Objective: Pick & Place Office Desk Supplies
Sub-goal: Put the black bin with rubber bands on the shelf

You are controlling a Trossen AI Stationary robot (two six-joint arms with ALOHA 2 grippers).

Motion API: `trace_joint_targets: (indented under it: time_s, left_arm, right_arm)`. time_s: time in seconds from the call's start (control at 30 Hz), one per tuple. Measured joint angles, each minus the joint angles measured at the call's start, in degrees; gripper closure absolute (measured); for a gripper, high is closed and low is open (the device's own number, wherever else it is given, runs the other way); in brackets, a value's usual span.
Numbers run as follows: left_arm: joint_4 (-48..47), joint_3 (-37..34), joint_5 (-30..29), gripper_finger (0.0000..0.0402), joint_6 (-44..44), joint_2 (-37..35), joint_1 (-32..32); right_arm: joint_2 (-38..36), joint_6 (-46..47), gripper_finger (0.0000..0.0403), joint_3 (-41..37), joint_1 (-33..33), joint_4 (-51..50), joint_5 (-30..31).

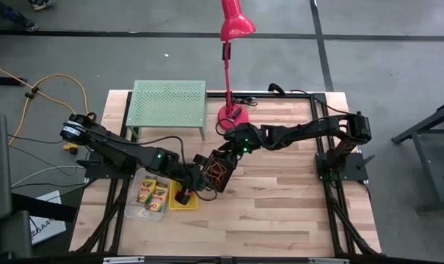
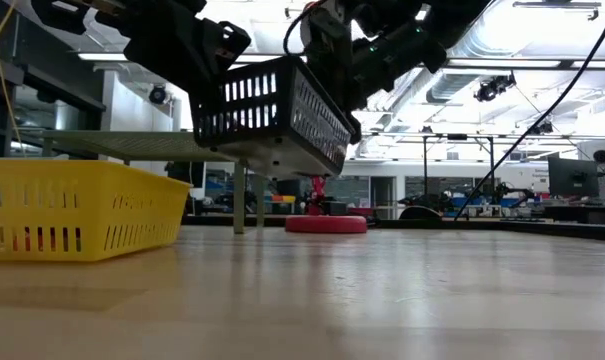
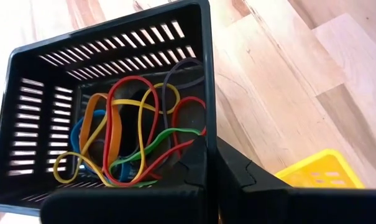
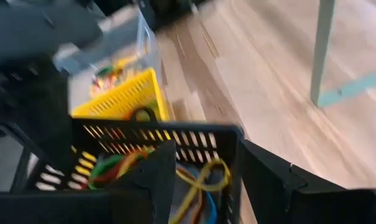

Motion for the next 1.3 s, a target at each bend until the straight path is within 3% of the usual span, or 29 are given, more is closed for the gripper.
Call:
trace_joint_targets:
  time_s: [0.3, 0.67, 0.9, 1.3]
  left_arm:
    - [-0.8, 0.0, -2.5, 0.0400, -0.1, 0.0, 0.2]
    - [-0.2, 0.0, -6.6, 0.0400, -2.9, -2.3, 3.4]
    - [0.6, 2.6, -9.8, 0.0400, -4.7, -3.6, 4.2]
    - [0.4, 8.3, -20.9, 0.0400, -14.3, -3.7, 8.4]
  right_arm:
    - [-5.6, -1.5, 0.0243, 0.0, -2.4, 0.1, -0.4]
    - [-25.1, -4.3, 0.0245, 0.0, -5.9, -7.4, -1.3]
    - [-33.8, -5.6, 0.0245, 0.0, -6.0, -8.1, -1.5]
    - [-45.4, -7.6, 0.0247, 0.0, -6.1, -2.1, -1.4]
